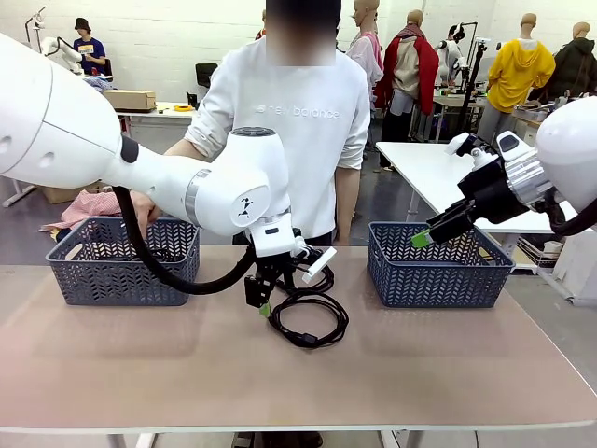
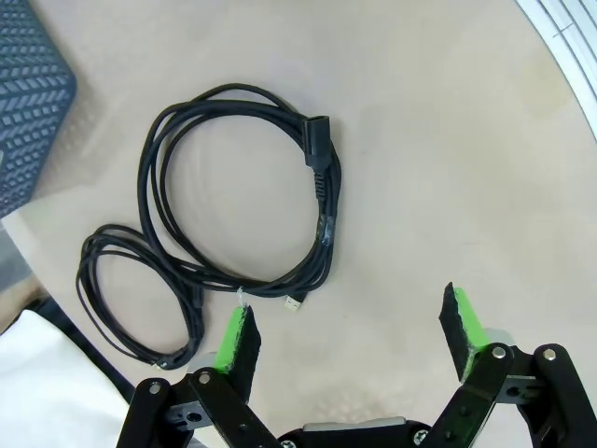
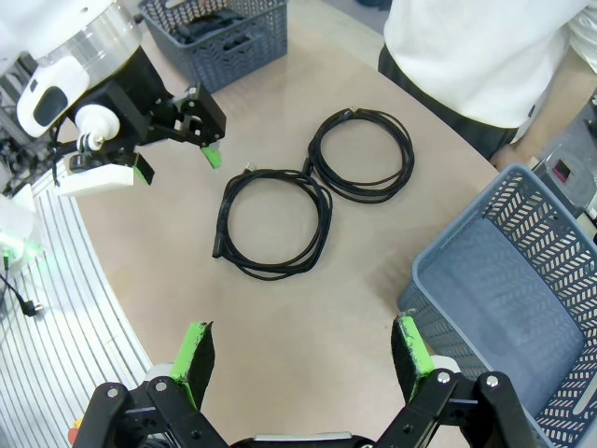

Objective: Organize the cables according to human instructions.
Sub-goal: Pick up a bundle of cables and place it in the basket indicated by the human.

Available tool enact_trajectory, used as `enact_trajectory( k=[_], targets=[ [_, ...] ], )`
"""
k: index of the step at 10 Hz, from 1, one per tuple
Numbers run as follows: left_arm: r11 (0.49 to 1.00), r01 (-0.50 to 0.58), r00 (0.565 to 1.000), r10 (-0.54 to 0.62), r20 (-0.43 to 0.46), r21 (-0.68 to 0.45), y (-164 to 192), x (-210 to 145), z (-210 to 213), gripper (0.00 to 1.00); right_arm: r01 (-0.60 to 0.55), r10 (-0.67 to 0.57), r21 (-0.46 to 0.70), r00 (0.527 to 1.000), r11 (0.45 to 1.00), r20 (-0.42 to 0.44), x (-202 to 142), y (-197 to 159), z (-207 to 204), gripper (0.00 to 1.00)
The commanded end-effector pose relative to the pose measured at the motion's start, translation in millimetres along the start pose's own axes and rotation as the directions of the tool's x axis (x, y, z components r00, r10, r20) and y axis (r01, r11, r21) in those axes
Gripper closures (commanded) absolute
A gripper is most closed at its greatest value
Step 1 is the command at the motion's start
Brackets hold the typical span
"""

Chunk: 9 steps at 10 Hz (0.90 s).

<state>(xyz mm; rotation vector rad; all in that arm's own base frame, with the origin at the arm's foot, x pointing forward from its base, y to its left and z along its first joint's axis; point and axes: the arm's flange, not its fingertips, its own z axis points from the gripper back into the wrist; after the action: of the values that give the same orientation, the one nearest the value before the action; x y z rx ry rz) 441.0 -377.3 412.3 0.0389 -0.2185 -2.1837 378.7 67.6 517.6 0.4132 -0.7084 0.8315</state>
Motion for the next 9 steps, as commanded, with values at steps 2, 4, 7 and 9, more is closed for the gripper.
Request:
enact_trajectory(
  k=[2,4,7,9],
  targets=[
    [0.999,0.035,0.999,-0.035,-0.018,-0.003,5.8,0.6,-12.3,0.0,-0.009,0.008,0.018,1.0,1.0,0.021,0.5,-2.5,-1.2,0.0],
    [0.997,0.079,0.997,-0.079,0.002,-0.024,10.5,4.9,-30.2,0.0,-0.009,0.008,0.018,1.0,1.0,0.021,0.5,-2.5,-1.2,0.0],
    [0.992,0.107,0.994,-0.107,0.006,-0.062,10.9,13.7,-54.1,0.0,-0.009,0.008,0.018,1.0,1.0,0.021,0.5,-2.5,-1.2,0.0],
    [0.99,0.119,0.993,-0.118,0.016,-0.073,9.9,15.6,-67.4,0.0,-0.009,0.008,0.018,1.0,1.0,0.021,0.5,-2.5,-1.2,0.0]
  ],
)
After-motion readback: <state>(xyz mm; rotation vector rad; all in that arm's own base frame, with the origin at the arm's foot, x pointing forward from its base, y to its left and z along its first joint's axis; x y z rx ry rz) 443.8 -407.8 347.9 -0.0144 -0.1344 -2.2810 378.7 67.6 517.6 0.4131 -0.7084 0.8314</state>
